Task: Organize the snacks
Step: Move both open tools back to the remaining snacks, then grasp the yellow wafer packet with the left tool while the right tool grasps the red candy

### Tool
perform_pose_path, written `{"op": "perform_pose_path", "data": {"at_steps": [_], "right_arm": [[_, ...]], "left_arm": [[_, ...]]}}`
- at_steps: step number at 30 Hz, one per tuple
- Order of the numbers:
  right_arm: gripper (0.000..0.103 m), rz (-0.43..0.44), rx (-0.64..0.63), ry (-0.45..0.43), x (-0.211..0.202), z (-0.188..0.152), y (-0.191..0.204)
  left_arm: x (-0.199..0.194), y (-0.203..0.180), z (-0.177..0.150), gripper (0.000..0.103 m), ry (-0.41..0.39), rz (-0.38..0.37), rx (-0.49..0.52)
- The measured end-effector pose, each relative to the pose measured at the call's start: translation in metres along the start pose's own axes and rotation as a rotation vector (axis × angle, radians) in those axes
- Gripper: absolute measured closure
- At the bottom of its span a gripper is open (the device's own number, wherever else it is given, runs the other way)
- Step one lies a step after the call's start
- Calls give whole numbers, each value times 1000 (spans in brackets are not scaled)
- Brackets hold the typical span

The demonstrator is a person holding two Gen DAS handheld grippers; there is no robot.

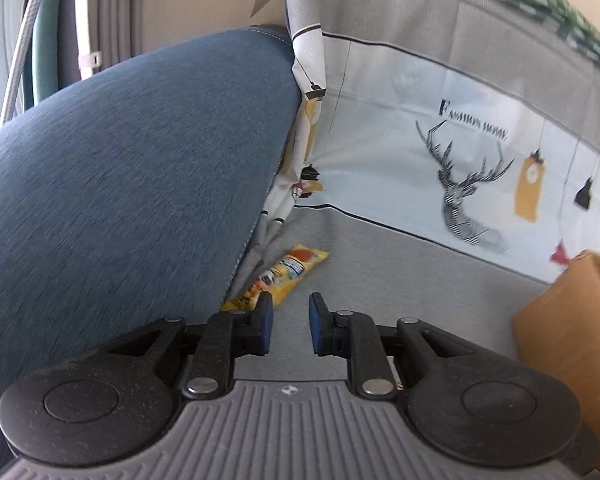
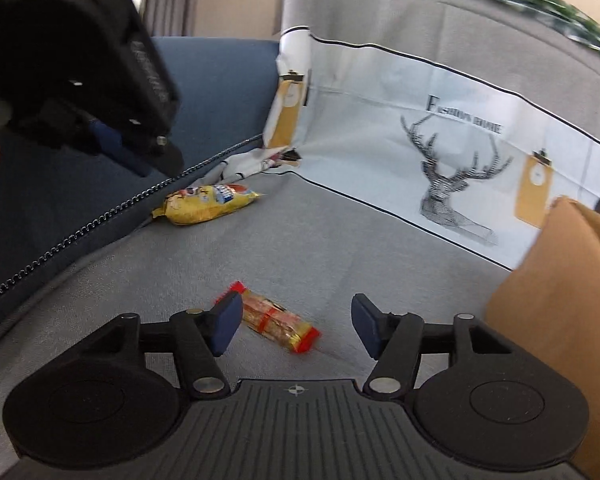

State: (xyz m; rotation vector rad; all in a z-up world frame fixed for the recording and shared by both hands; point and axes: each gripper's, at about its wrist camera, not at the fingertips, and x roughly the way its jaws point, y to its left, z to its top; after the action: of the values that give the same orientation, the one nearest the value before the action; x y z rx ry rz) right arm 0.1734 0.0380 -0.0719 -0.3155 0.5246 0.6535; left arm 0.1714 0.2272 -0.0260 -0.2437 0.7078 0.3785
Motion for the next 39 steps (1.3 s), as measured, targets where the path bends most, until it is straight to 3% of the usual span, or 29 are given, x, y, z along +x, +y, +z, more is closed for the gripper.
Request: {"op": "perform_pose_path", "data": {"at_steps": [4,6,9,10,13,18,20,21,22,23,25,27,28,30,31,34,39], "right_arm": [[38,89,-25,37,15,-3,4],[39,109,-36,49,18,-5,6],[69,111,-57,32,13,-7,6],[83,111,-57,26,10,-7,4],[103,91,-32,10,0,-9,-8],[103,37,15,19,-14,-13,-25],[97,51,36,16,-16,-12,-28],[88,58,41,21,-14,-11,-29],[61,56,42,23,-12,-11,-28],[44,50,44,19,-11,-11,-27],[43,66,44,39,-3,-12,-25],[43,105,42,69,5,-16,-22],[47,124,36,78,8,-18,-20],[56,151,31,68,10,-20,-16],[73,170,25,67,10,-20,-14],[76,163,-29,34,3,-23,-4],[76,124,-14,4,-12,-25,-4]], "left_arm": [[22,-15,0,76,-5,43,113],[33,-24,-1,67,-11,60,166],[50,-36,-4,56,-11,86,242],[55,-39,-4,54,-5,90,262],[71,-47,-5,49,13,121,302],[92,-54,-9,43,43,176,366],[95,-54,-11,43,46,181,372],[95,-53,-11,43,45,179,371],[95,-53,-11,44,45,177,369],[95,-51,-12,47,47,176,365],[95,-48,-11,56,57,172,344],[95,-42,-10,78,68,176,318],[94,-41,-9,82,68,182,312],[91,-38,-6,92,63,162,286],[89,-38,-5,98,58,166,280],[83,-35,0,101,52,152,247],[73,-31,4,103,56,122,212]]}}
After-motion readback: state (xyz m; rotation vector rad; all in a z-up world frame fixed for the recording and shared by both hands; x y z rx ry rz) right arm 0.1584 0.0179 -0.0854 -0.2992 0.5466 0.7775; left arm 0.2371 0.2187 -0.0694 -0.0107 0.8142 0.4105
